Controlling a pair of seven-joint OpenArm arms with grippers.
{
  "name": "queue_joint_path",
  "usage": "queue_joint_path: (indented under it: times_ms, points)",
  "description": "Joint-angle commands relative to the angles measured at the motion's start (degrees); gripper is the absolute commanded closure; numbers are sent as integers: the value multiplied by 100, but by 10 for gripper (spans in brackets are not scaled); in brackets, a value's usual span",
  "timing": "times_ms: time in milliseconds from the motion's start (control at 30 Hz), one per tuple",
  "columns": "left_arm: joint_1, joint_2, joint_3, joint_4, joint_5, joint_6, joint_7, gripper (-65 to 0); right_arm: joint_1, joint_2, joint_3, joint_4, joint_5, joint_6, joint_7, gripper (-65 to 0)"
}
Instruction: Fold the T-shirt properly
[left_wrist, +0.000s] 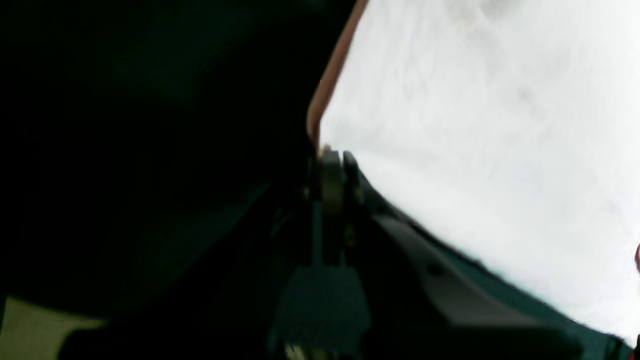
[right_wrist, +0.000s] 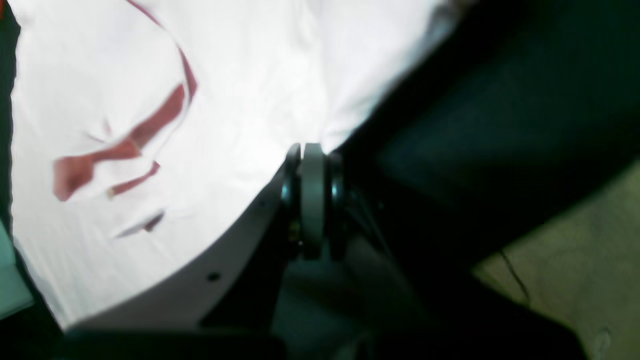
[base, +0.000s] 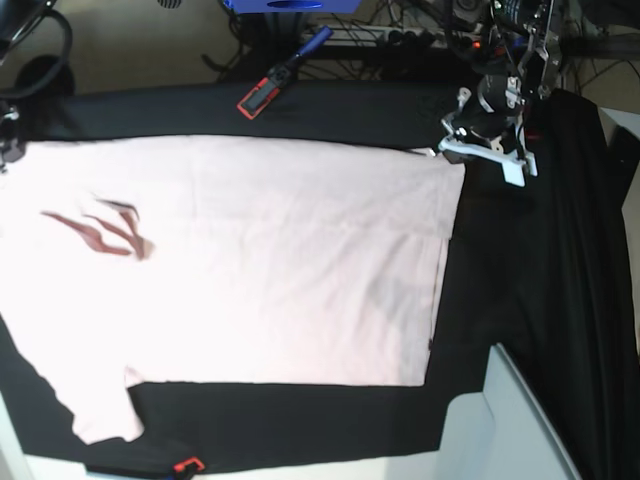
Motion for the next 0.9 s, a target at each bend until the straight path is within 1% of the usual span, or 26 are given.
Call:
queue_joint_path:
  times_ms: [0, 133, 533, 867]
  points:
    - [43, -53, -31, 92, 11, -5, -32, 0, -21, 165, 45, 149, 57, 25, 117, 0]
    - [166, -124, -31, 127, 11, -5, -32, 0, -135, 165, 45, 140, 57, 25, 134, 0]
    - [667, -132, -31, 461, 11, -5, -41, 0, -346, 165, 45, 149, 57, 25, 134, 0]
    - [887, -132, -31, 426, 11, -5, -41, 0, -372, 156, 1, 122, 57, 25, 108, 0]
